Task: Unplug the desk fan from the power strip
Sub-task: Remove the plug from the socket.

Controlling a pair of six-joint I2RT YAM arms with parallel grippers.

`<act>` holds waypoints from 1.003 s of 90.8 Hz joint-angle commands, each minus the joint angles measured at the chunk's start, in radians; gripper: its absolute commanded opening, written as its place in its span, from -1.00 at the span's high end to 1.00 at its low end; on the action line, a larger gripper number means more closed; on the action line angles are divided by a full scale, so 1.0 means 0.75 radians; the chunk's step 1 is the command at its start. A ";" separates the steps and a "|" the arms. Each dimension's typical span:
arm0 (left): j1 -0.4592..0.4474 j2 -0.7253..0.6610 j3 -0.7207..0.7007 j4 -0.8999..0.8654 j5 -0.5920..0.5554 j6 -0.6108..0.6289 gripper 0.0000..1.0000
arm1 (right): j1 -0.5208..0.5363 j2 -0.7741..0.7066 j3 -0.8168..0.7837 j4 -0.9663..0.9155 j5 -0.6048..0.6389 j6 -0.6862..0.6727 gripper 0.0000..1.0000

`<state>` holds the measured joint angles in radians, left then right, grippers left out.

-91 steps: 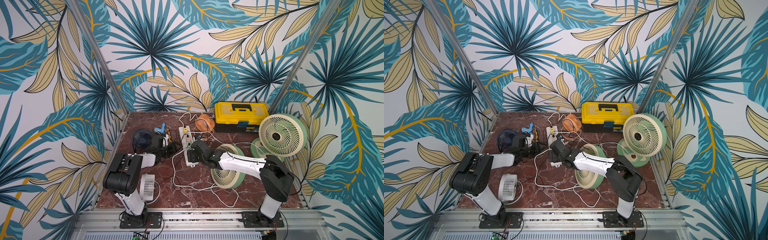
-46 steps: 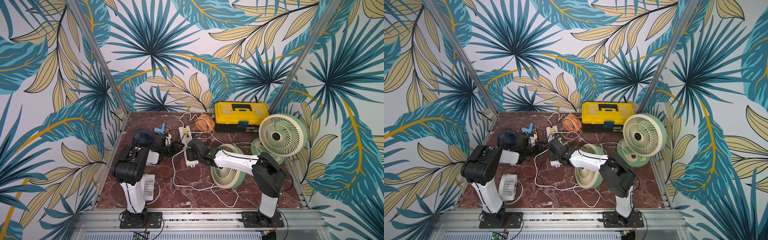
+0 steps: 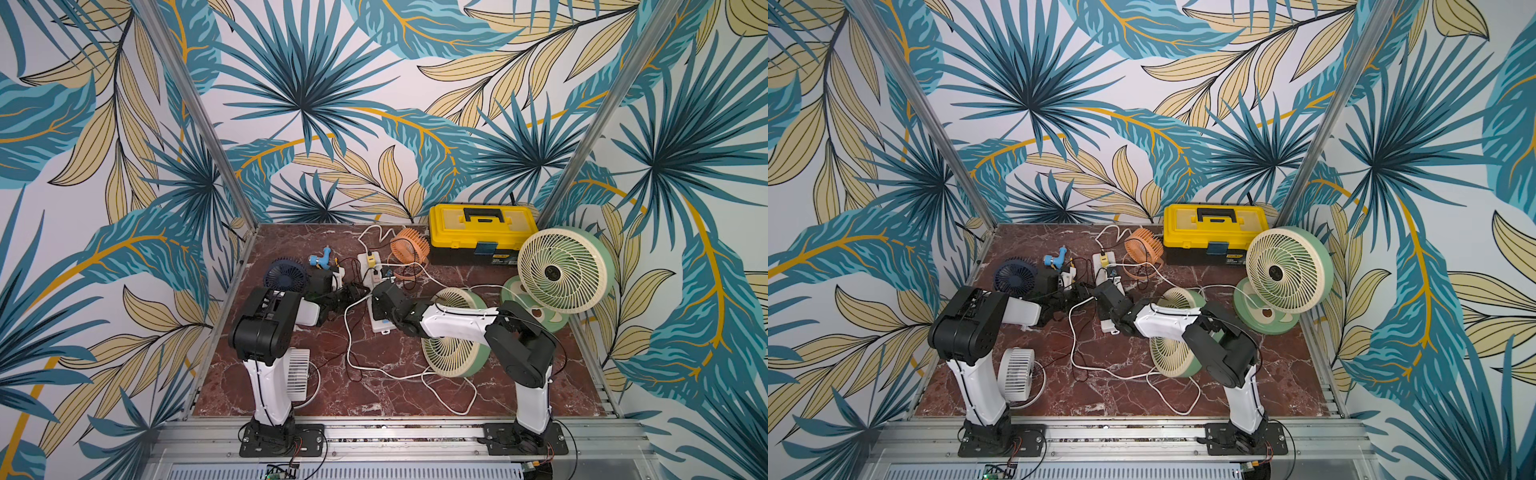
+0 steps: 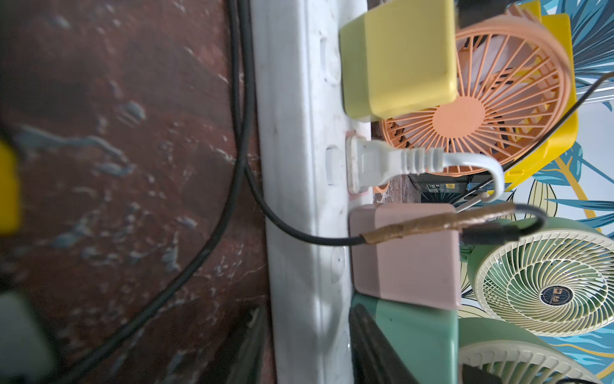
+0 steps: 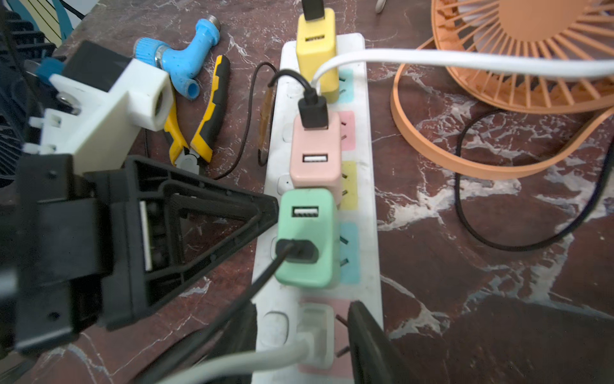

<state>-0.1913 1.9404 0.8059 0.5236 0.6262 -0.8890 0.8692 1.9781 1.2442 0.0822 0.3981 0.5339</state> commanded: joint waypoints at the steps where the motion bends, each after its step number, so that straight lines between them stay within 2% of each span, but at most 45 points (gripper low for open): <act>1: -0.008 0.049 0.009 -0.056 -0.013 -0.001 0.09 | -0.001 0.038 -0.036 0.065 0.063 0.009 0.08; 58: -0.033 0.064 0.035 -0.107 -0.036 0.020 0.14 | 0.028 0.087 -0.042 0.055 0.137 -0.029 0.54; 77: -0.047 0.079 0.063 -0.156 -0.051 0.045 0.38 | 0.076 0.103 0.054 -0.074 0.266 -0.075 0.70; 91: -0.057 0.088 0.070 -0.183 -0.074 0.061 0.45 | 0.092 0.131 0.141 -0.243 0.372 -0.063 0.79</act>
<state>-0.2176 1.9583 0.8539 0.4839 0.6102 -0.8722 0.9192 2.0552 1.3022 0.0040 0.5884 0.4965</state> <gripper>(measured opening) 0.284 0.180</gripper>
